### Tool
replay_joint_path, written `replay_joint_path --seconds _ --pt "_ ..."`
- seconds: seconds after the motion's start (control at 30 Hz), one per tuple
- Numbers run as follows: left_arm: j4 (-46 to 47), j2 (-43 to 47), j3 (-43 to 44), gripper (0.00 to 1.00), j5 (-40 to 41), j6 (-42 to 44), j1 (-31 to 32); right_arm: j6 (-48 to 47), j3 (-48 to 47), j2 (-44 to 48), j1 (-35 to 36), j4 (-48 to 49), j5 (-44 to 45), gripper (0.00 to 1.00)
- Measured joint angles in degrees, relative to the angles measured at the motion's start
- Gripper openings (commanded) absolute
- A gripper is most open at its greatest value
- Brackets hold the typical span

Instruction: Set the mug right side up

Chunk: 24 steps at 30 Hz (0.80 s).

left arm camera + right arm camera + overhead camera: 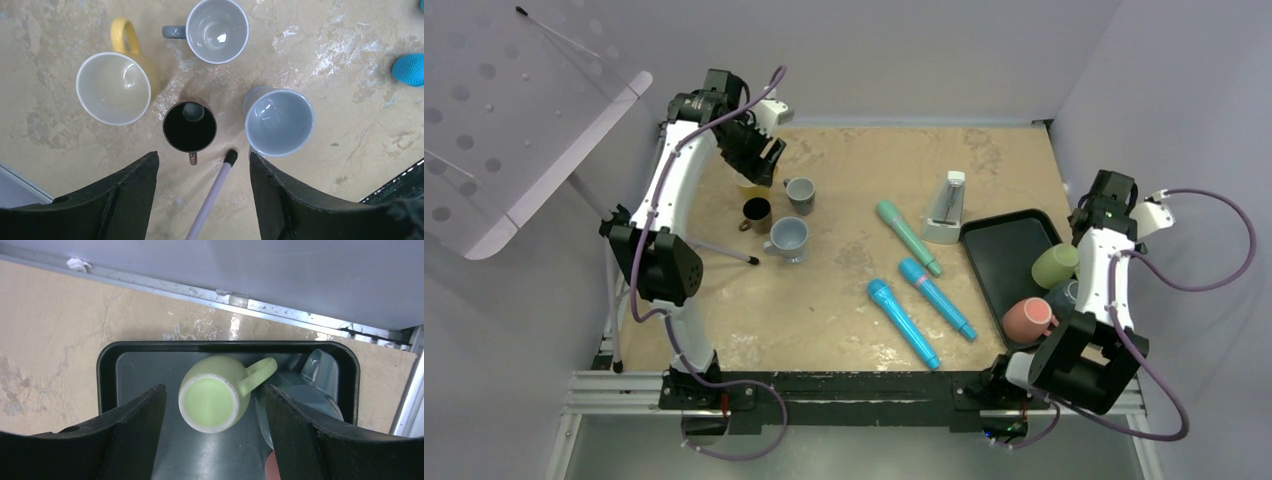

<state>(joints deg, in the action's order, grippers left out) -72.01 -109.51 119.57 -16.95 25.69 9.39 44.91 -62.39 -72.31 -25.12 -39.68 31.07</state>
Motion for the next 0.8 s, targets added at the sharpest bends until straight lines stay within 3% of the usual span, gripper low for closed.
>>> replay_joint_path --seconds 0.23,0.5,0.67,0.8 --pt "-0.55 1.46 -2.19 0.71 -0.37 -0.04 0.00 -1.95 2.67 -5.25 -1.62 5.05 -4.90 0.63" --pt "-0.50 3.56 -2.91 0.71 -0.92 -0.13 0.02 -4.28 5.07 -7.58 -1.66 9.86 -7.65 0.35" --pt "-0.46 3.56 -3.13 0.71 -1.09 -0.17 0.00 -5.79 9.18 -4.61 -1.03 15.32 -12.33 0.33" --pt "-0.37 3.56 -3.13 0.71 -1.62 -0.61 0.00 -6.60 10.69 -3.13 3.43 16.61 -15.72 0.34"
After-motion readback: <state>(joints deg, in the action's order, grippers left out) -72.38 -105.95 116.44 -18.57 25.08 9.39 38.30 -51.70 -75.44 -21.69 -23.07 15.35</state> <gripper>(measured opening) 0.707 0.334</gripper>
